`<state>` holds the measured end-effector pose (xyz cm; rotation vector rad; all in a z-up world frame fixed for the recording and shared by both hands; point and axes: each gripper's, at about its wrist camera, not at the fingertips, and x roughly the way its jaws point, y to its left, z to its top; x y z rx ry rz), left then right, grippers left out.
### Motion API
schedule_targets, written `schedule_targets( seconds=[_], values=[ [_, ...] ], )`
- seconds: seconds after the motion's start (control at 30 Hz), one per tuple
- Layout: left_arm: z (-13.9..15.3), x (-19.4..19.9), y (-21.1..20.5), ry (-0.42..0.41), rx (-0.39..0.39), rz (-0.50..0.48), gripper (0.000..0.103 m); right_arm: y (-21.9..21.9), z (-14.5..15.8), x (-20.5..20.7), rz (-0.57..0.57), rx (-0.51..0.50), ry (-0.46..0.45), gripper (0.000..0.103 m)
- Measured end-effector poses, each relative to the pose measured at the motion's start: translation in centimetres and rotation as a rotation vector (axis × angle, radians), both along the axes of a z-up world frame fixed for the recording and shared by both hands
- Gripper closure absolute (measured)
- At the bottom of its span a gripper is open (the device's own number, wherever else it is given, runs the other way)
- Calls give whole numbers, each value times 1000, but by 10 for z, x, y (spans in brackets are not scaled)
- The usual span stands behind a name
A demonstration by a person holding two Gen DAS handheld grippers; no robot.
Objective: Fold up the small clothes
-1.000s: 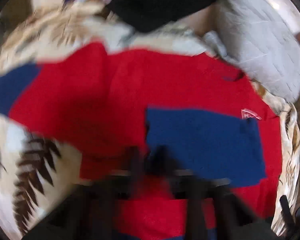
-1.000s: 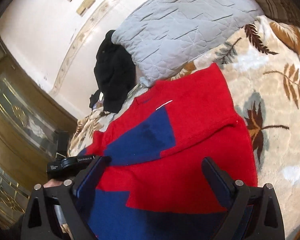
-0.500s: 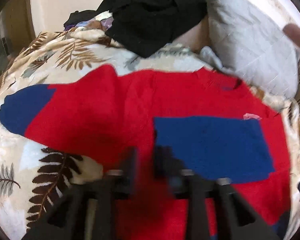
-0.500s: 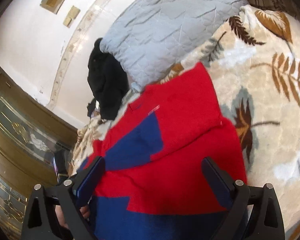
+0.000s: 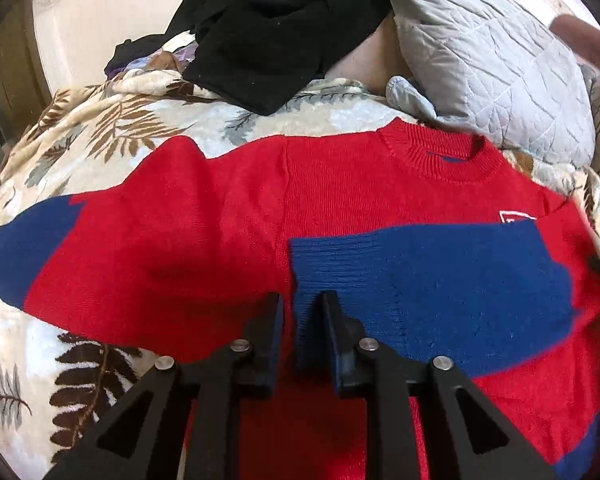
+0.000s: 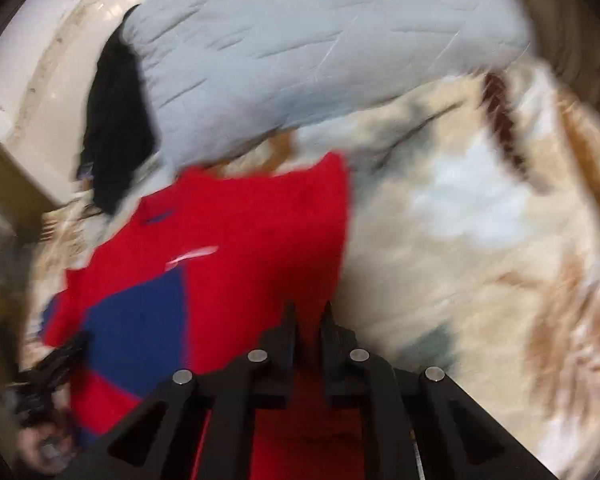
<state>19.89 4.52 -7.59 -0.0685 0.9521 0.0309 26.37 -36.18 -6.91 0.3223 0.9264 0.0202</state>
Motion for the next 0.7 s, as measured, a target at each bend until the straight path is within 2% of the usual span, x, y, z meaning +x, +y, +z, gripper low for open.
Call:
schedule_targets(
  seconds=[0.03,0.07,0.1,0.13,0.17,0.2,0.27,0.33,0.43,0.5,0.57,0.63,0.7],
  values=[
    [5,-1,3,4,-25,-6,80,-7,-8,-4,-32,31,2,80],
    [11,-6,6,-4,-43,-12,78,-8,-6,-9,-33,43,-23,76],
    [22,-12,14,-37,-49,-12,71,-7,-2,-17,-34,37,-43,56],
    [33,-20,24,-85,-45,-7,52,-4,3,-26,-41,32,-54,14],
    [45,-30,41,-132,-40,15,42,-2,12,-39,-51,37,-99,8],
    [53,-38,58,-165,-44,58,26,1,21,-55,-55,39,-161,8],
    [64,-55,107,-224,-97,179,24,15,35,-76,-11,75,-222,8],
    [62,-63,159,-206,-174,310,24,32,41,-88,55,162,-249,8],
    [44,-76,230,-165,-317,505,24,60,40,-91,152,234,-225,8],
    [32,-77,259,-144,-346,575,25,74,36,-91,203,259,-210,8],
    [19,-72,282,-116,-378,621,25,82,26,-90,220,221,-189,8],
    [9,-66,299,-96,-441,661,26,86,11,-90,216,192,-151,8],
    [6,-60,310,-110,-507,669,26,84,-4,-93,216,186,-144,8]
  ],
)
